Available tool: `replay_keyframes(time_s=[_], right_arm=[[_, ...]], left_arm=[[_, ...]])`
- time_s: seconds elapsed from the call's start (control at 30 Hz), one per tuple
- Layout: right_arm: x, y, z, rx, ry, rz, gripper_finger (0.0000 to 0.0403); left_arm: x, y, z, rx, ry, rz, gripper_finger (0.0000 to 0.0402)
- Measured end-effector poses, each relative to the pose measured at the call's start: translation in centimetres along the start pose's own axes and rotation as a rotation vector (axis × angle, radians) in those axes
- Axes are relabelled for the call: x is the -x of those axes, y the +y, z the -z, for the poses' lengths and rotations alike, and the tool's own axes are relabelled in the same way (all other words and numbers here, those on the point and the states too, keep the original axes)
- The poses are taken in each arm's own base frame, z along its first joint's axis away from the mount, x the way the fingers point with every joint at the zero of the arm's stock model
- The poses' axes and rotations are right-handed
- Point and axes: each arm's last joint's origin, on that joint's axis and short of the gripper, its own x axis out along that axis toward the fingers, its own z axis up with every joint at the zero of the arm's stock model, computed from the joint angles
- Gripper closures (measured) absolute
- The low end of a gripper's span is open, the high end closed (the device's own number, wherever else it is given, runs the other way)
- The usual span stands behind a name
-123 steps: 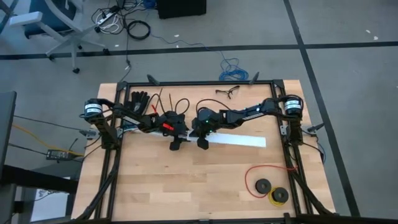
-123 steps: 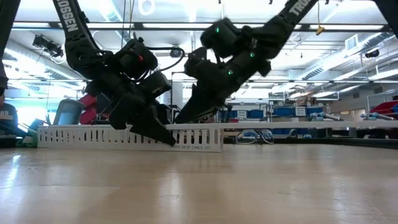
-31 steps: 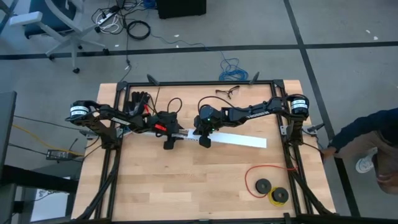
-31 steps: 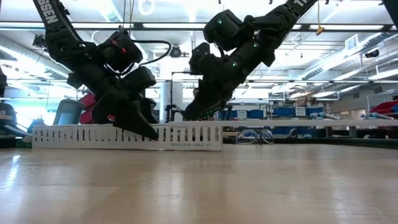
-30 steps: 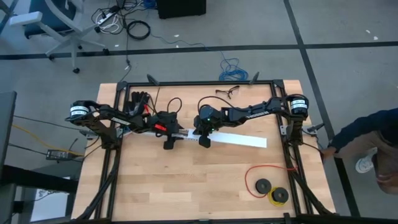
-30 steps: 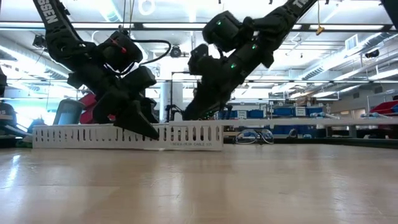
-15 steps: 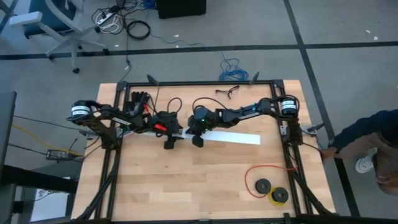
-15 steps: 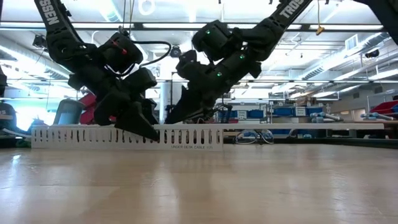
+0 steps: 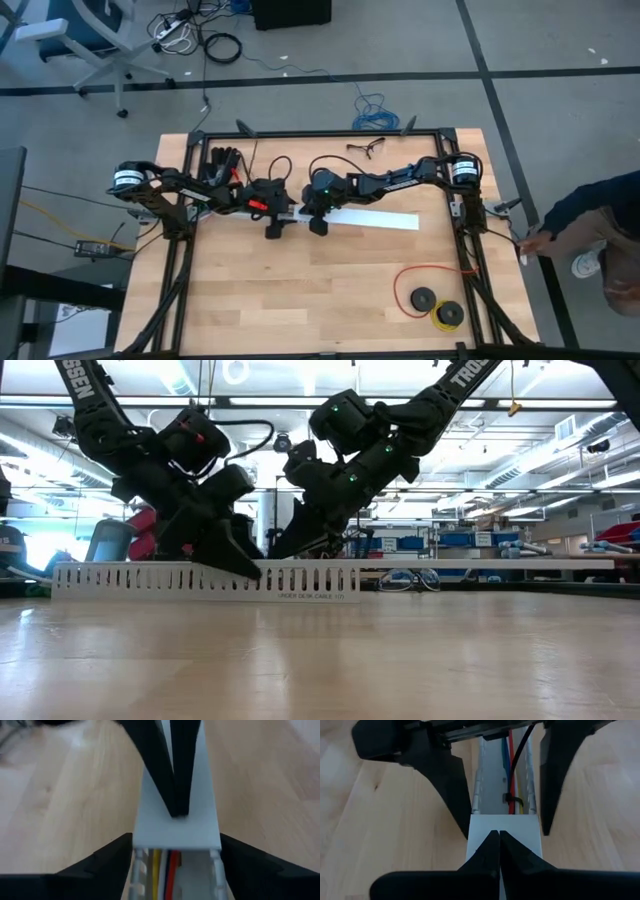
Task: Ziptie cables
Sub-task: Close the white cable duct
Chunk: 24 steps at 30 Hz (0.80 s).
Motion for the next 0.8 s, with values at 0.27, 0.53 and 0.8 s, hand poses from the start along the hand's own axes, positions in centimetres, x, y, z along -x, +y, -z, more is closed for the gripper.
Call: replay_keyframes(time_s=[0.27,0.53,0.8], right_arm=[[0.0,0.0,0.0,-0.008,0.0,0.001,0.0403],[0.0,0.0,0.0,-0.008,0.002,-0.005,0.0403],[0.0,0.0,0.0,-0.01,0.002,-0.008,0.0403]], left_arm=[[0.4,0.2,-0.7,-0.024,-0.035,-0.037,0.0088],[3.0,0.4,-1.9,-0.058,-0.036,-0.085,0.0088],[4.5,-0.1,-1.6,-0.049,0.033,-0.002,0.0088]])
